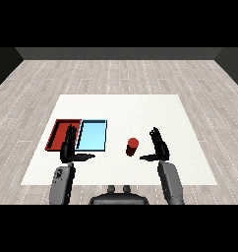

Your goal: Pick the red can and put it in the red box

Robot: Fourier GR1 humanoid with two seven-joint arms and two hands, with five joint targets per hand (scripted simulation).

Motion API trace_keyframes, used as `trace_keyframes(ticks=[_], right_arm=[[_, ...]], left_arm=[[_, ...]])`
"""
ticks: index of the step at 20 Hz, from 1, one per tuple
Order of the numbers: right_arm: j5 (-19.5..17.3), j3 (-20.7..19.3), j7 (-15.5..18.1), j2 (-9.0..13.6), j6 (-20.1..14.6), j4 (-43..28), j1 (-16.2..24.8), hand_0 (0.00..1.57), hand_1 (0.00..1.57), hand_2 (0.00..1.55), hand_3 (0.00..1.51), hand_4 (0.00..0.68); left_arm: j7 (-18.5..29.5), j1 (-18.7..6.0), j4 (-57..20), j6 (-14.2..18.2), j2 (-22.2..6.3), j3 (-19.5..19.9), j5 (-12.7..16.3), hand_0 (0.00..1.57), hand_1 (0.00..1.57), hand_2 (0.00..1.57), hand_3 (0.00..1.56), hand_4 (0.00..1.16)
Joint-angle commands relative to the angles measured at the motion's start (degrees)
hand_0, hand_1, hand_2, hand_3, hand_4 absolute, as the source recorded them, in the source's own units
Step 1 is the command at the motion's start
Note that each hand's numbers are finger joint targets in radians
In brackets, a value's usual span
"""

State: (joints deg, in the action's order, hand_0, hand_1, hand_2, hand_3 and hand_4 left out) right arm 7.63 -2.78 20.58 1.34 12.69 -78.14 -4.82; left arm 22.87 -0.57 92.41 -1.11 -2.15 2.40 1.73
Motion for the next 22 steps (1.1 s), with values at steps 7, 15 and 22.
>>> trace_keyframes(ticks=[7, 15, 22], right_arm=[[2.4, 5.1, 3.8, -1.3, -5.0, 7.4, -4.1, 0.00, 0.00, 0.00, 0.00, 0.000], [3.2, 8.9, 6.4, -1.3, -8.5, 11.5, -5.1, 0.00, 0.00, 0.00, 0.00, 0.000], [6.1, 11.5, 10.7, -1.3, -11.4, 20.6, -9.6, 0.00, 0.00, 0.00, 0.00, 0.000]], left_arm=[[-1.9, -3.3, -1.2, -1.4, -1.1, 1.6, 2.4, 0.00, 0.00, 0.00, 0.00, 0.00], [0.8, -1.8, -3.5, -2.4, -1.0, 2.2, 2.8, 0.00, 0.00, 0.00, 0.00, 0.00], [-1.2, -0.6, 0.4, -4.6, -2.7, 3.0, 4.8, 0.00, 0.00, 0.00, 0.00, 0.00]])
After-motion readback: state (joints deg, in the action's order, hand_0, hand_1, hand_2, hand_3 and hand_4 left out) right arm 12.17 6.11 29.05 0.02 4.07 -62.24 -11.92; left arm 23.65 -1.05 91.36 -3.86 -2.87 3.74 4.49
